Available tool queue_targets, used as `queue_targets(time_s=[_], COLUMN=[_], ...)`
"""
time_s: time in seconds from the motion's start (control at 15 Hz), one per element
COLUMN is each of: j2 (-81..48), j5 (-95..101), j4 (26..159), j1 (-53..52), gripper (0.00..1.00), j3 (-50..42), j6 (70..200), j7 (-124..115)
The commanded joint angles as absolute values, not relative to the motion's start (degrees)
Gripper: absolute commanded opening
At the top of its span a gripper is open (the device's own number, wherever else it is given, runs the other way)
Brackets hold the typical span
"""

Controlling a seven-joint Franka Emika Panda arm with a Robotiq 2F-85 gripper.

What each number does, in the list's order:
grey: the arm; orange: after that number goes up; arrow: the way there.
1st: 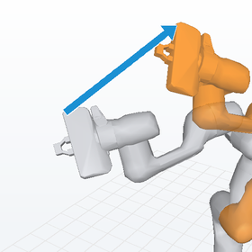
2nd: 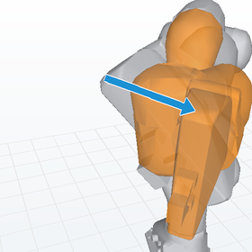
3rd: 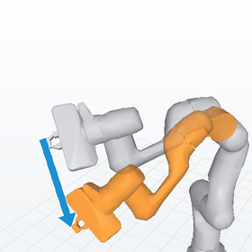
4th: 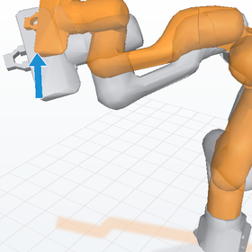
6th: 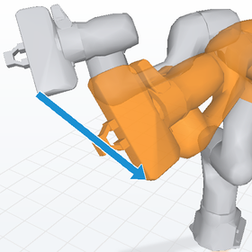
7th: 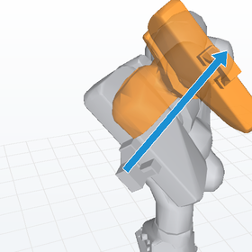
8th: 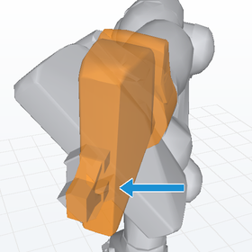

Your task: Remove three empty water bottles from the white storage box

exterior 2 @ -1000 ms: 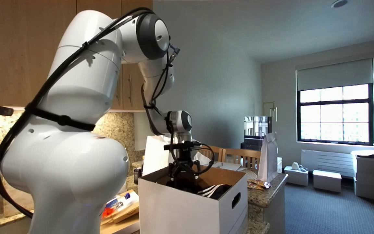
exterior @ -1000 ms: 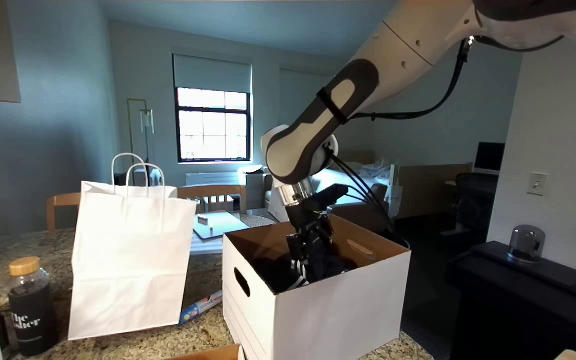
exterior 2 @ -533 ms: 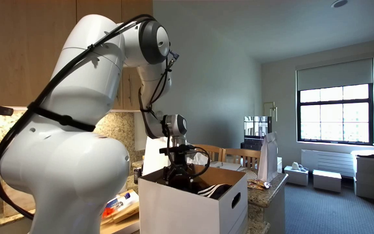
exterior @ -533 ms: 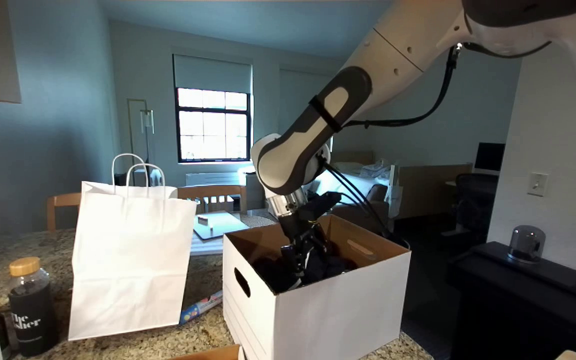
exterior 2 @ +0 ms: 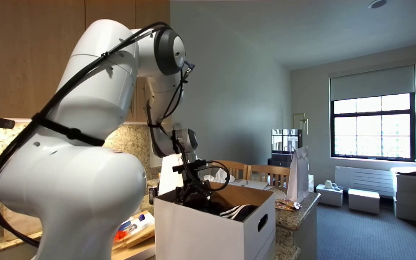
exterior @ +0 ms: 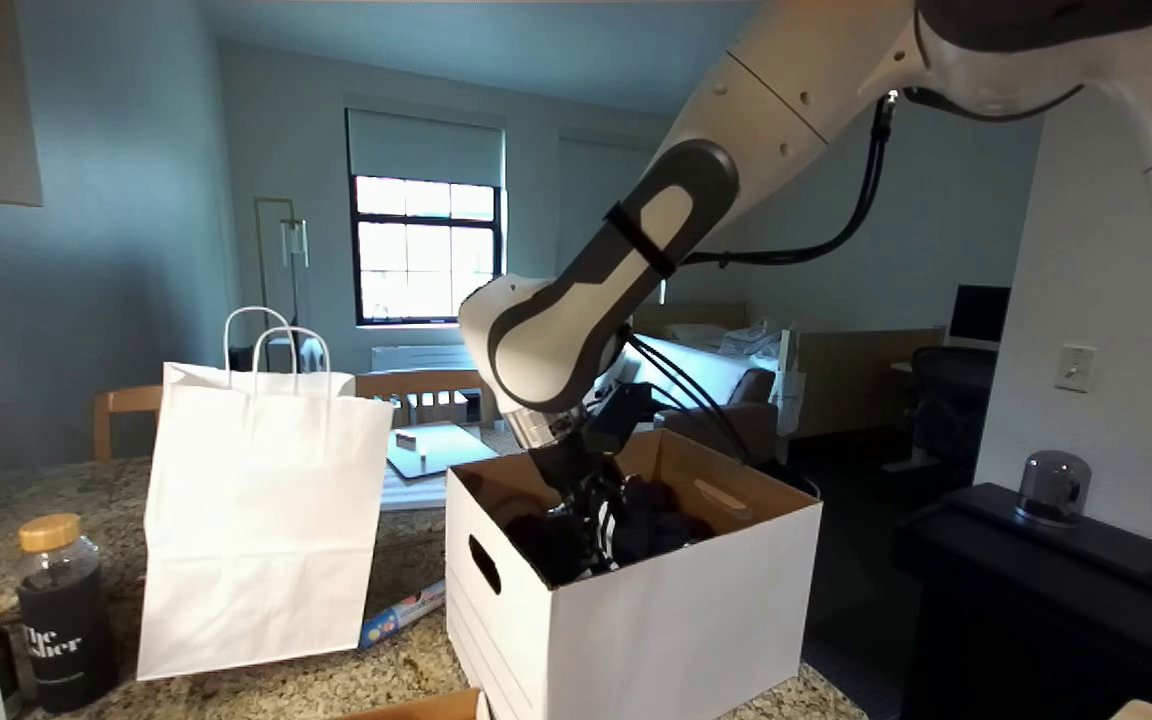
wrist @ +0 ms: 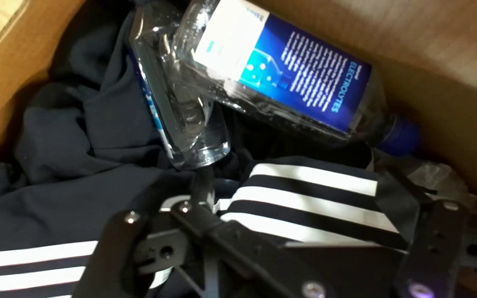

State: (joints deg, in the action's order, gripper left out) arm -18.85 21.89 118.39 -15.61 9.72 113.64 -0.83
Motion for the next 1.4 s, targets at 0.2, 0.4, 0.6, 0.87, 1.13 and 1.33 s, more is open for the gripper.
queue_targets(time_s=[0.2, 0.4, 0.6, 0.87, 1.13, 1.33], j2=[-18.61, -17.71, -16.87, -15.51, -12.61, -10.39], j5=[23.14, 22.61, 19.74, 14.68, 4.98, 0.26], j4=[118.97, 119.66, 120.53, 121.83, 124.94, 127.95], j1=[-15.50, -15.25, -14.31, -13.22, -12.20, -12.87], gripper=[1.00, 1.00, 1.00, 1.00, 1.00, 1.00], j3=[10.12, 9.91, 9.85, 9.81, 10.50, 10.80], j6=[116.20, 119.18, 123.11, 129.12, 135.60, 141.27], j7=[0.56, -0.29, -0.59, -1.54, -3.59, -4.95])
